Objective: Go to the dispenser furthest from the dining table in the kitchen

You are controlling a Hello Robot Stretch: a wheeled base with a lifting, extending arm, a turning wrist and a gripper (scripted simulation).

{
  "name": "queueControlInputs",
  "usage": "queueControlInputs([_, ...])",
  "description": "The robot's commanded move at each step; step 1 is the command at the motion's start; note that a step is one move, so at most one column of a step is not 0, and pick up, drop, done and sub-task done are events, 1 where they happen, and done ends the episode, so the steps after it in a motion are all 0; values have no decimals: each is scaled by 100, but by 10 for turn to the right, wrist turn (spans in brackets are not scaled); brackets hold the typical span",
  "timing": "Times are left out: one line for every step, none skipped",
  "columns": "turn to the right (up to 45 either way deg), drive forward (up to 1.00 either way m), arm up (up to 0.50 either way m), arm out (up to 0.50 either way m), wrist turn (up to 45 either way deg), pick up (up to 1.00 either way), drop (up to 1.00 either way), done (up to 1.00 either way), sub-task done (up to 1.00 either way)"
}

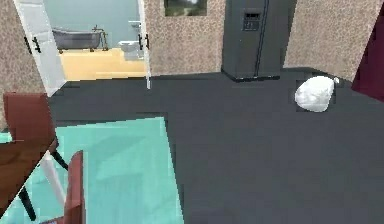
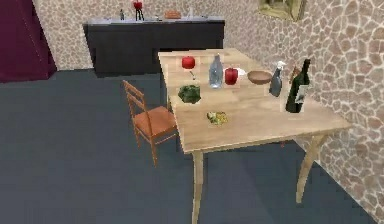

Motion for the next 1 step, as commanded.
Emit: queueControlInputs([120,0,0,0,0,0,0,0,0])
